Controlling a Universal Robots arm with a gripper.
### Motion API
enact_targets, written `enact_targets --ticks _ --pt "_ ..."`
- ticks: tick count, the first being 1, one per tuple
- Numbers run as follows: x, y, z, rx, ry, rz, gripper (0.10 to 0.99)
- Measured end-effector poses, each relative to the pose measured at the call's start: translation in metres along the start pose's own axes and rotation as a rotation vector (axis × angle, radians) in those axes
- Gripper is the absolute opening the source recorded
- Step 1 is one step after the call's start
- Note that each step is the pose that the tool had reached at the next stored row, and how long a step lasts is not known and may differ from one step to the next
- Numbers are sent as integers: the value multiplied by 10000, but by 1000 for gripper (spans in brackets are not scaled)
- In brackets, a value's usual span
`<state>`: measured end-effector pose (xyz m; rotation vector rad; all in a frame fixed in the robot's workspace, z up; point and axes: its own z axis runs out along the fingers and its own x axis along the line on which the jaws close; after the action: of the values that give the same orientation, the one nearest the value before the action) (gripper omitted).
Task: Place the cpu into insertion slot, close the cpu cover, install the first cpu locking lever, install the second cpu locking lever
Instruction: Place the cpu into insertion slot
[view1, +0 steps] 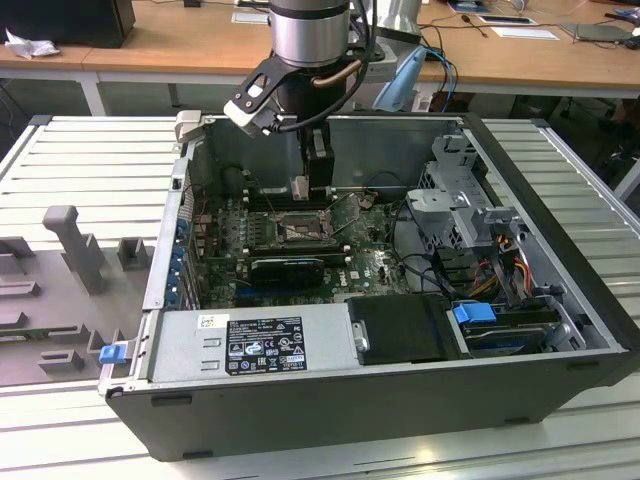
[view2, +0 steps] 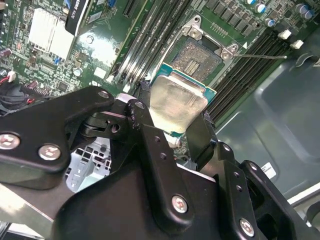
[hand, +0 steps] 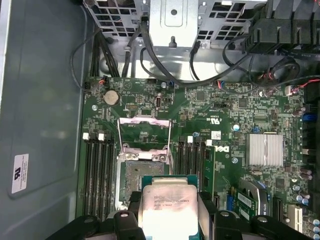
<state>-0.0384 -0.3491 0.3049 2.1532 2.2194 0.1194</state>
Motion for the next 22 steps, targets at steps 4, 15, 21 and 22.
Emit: enact_targets --ticks 4,15,21,22 --pt "-1 -3 33 -1 -2 26 529" --pt "-2 -11 127 -1 -2 29 529" --pt "-3 -15 170 -1 -3 30 529" --pt "-3 -15 175 -1 -3 31 529"
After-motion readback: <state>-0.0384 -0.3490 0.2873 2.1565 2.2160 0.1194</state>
